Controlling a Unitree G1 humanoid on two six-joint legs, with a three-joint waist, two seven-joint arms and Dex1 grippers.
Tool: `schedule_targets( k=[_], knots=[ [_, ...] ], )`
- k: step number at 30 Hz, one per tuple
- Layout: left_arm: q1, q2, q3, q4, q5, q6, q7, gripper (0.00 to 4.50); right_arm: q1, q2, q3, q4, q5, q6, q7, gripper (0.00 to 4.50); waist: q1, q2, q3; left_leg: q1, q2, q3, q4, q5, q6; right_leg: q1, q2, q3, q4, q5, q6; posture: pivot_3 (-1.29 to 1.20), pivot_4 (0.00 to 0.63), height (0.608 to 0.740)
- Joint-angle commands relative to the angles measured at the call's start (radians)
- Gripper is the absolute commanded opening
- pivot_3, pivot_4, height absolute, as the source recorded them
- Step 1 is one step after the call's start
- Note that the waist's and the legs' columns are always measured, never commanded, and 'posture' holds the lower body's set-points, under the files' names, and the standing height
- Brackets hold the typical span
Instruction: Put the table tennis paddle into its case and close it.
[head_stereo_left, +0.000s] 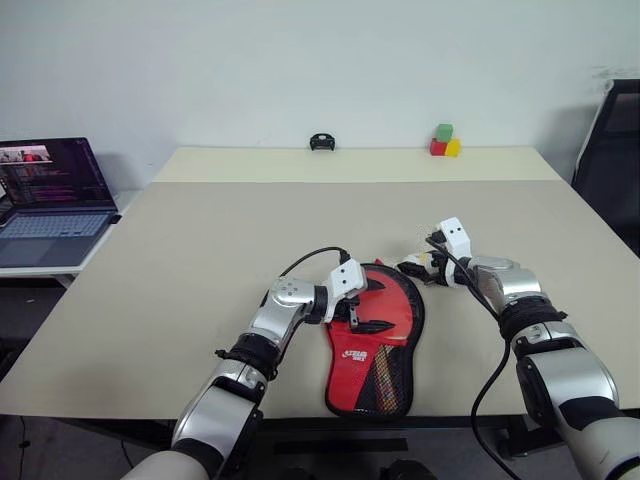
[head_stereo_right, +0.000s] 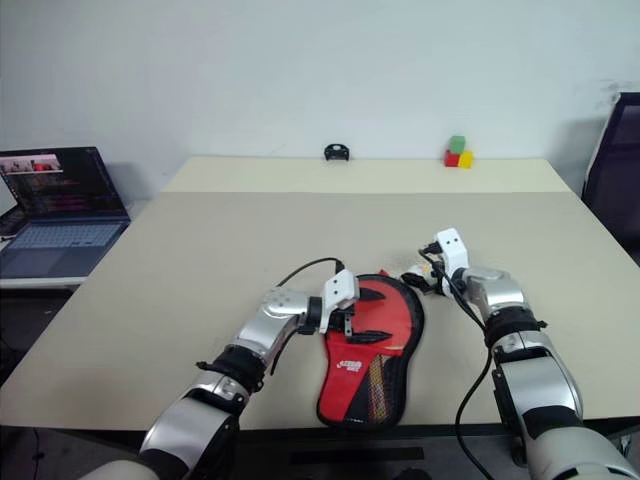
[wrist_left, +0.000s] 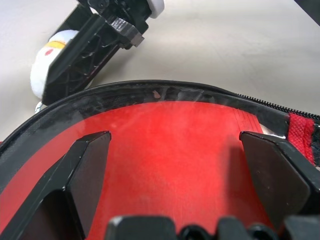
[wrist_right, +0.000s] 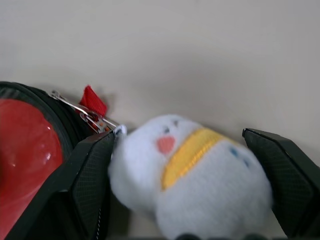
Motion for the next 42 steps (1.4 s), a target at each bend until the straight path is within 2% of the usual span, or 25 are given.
schedule_targets(
  k=[1,8,11,16,21,32,42],
  knots=[
    [0.043,0.010,-0.044,0.054,0.036,0.030,-0.007,4.50,-0.021,-0.011,-0.031,-0.018,-0.005,-0.024,0.014,3.88,0.000,0.000,0.000,0.000,0.000,0.000,0.000,0.000,0.000,0.000,0.000,0.000,0.000,0.000,0.000,0.00,0.150,0.740],
    [0.034,0.006,-0.065,0.110,0.063,0.021,0.012,4.50,0.006,-0.011,-0.041,-0.057,-0.008,-0.009,0.024,1.47,0.001,0.001,-0.001,0.000,0.000,0.000,0.000,0.000,0.000,0.000,0.000,0.000,0.000,0.000,0.000,0.00,0.150,0.740],
    [0.032,0.004,-0.076,0.159,0.074,0.020,0.020,4.50,0.021,-0.013,-0.042,-0.079,-0.012,-0.003,0.027,0.85,0.002,0.001,-0.001,0.001,0.000,0.000,0.000,0.000,0.000,0.002,0.000,0.000,0.000,0.000,0.000,0.00,0.150,0.740],
    [0.029,-0.005,-0.079,0.231,0.075,0.049,0.013,4.50,0.064,-0.039,-0.042,-0.157,-0.011,0.030,0.043,0.68,0.002,0.003,-0.004,0.005,-0.001,0.000,0.001,0.000,0.000,0.005,0.000,-0.001,0.002,0.000,0.000,0.00,0.150,0.740],
    [0.034,-0.008,-0.080,0.276,0.076,0.063,0.003,4.50,0.155,-0.107,-0.055,-0.318,-0.003,0.103,0.071,0.68,0.002,0.004,-0.006,0.017,-0.001,-0.001,-0.001,0.000,0.000,0.018,0.000,-0.001,-0.002,-0.001,0.001,0.00,0.150,0.740],
    [0.024,-0.032,-0.082,0.304,0.077,0.072,-0.014,4.50,0.512,-0.337,-0.086,-0.909,0.112,0.399,0.168,0.68,0.007,0.011,-0.016,0.016,-0.001,-0.001,-0.003,-0.003,0.004,0.022,0.001,-0.003,-0.012,-0.004,0.006,0.00,0.150,0.740],
    [0.011,-0.046,-0.085,0.330,0.085,0.061,-0.015,4.50,0.866,-0.552,-0.165,-1.466,0.368,0.657,0.281,0.68,0.013,0.012,-0.020,0.017,-0.001,-0.003,-0.005,-0.009,0.005,0.027,0.001,-0.005,-0.019,-0.007,0.011,0.00,0.150,0.740]
  ],
)
